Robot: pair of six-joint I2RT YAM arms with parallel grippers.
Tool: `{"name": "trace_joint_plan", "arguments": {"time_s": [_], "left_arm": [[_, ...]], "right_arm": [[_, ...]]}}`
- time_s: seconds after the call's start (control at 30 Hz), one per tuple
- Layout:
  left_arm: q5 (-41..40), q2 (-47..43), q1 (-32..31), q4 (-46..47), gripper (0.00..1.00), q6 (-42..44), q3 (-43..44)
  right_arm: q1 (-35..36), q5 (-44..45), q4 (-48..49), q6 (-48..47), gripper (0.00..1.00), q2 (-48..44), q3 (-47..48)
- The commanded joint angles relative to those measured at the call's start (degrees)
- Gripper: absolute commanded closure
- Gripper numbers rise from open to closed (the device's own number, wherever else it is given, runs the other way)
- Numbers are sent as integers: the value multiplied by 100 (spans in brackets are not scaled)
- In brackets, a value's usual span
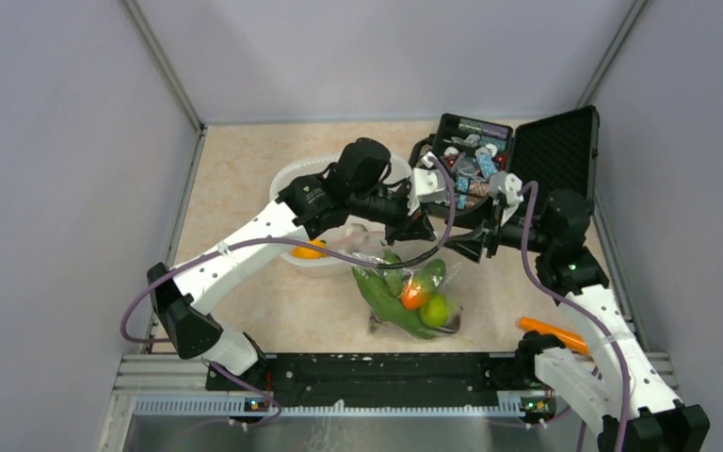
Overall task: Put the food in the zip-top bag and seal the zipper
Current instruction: Zip the zipper food storage bag at the center of the board.
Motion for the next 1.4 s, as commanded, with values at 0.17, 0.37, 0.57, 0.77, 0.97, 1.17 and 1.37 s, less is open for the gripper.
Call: {"name": "trace_joint_plan", "arguments": {"time_s": [0.17, 0.37, 0.57, 0.77, 0.97, 1.17, 1.37], "left_arm": [[59, 121, -24, 11, 100, -42, 433], [-6, 92, -33, -4, 100, -21, 404], [-403, 65, -33, -164, 100, 117, 330], [-817, -119, -17, -180, 100, 237, 51], [-1098, -329, 86, -177, 100, 196, -286], [-1303, -515, 169, -176, 100, 196, -503], [-1355, -756, 370, -161, 100, 159, -878]], "right_arm": [[392, 248, -829, -810, 60, 324, 736], [478, 250, -773, -785, 86, 368, 715], [478, 472, -641, -727, 100, 280, 583], [476, 710, -564, -679, 100, 133, 480], [478, 674, -620, -698, 100, 130, 484], [475, 679, -524, -653, 100, 120, 449], [472, 736, -530, -652, 100, 89, 440]]}}
